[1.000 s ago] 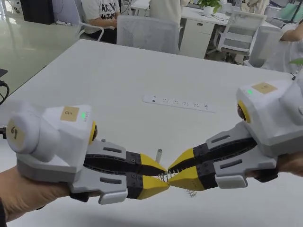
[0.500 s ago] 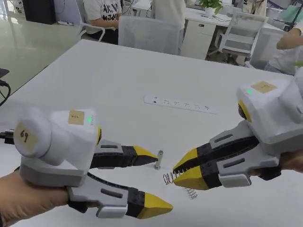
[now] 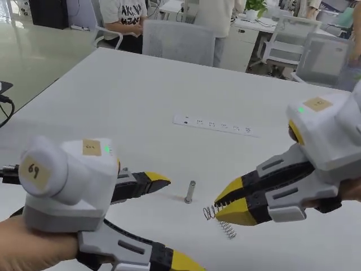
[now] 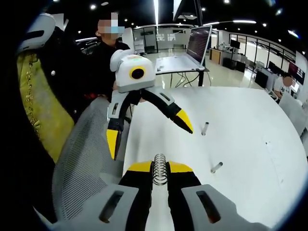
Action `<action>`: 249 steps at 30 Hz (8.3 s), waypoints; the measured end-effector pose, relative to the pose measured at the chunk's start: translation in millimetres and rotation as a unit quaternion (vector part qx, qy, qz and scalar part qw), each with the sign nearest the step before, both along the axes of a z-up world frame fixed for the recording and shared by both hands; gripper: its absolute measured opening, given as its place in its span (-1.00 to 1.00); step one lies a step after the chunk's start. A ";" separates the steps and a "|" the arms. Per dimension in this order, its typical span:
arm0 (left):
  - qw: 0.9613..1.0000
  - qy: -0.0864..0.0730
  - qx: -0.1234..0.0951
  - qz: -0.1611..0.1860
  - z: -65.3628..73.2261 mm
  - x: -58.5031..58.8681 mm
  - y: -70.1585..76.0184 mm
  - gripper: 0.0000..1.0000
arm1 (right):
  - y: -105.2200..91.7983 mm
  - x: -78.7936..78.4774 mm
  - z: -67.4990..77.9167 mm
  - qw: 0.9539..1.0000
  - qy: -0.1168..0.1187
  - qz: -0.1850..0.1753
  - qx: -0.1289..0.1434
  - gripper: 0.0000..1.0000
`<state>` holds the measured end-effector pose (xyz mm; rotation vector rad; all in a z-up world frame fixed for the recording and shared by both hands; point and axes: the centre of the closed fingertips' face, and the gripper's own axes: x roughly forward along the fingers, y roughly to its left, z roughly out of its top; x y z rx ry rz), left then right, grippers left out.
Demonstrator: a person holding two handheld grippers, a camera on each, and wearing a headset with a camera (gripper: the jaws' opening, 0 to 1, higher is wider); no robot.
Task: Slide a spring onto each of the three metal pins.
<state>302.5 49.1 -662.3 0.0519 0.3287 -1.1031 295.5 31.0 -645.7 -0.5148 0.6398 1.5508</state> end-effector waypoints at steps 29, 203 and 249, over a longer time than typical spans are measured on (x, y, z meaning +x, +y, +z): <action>0.990 -0.002 0.019 0.136 -11.8 1.9 82.6 0.89 | 5.4 62.5 -10.0 0.998 -0.014 -0.004 -0.055 -0.84; 0.985 0.016 0.035 0.167 -33.2 -4.2 112.5 0.59 | 19.2 133.9 -146.2 0.925 -0.065 0.103 -0.361 -0.81; 0.989 0.004 0.040 0.142 -27.2 -2.7 97.4 0.58 | 15.8 130.9 -107.7 0.947 -0.081 0.052 -0.307 -0.41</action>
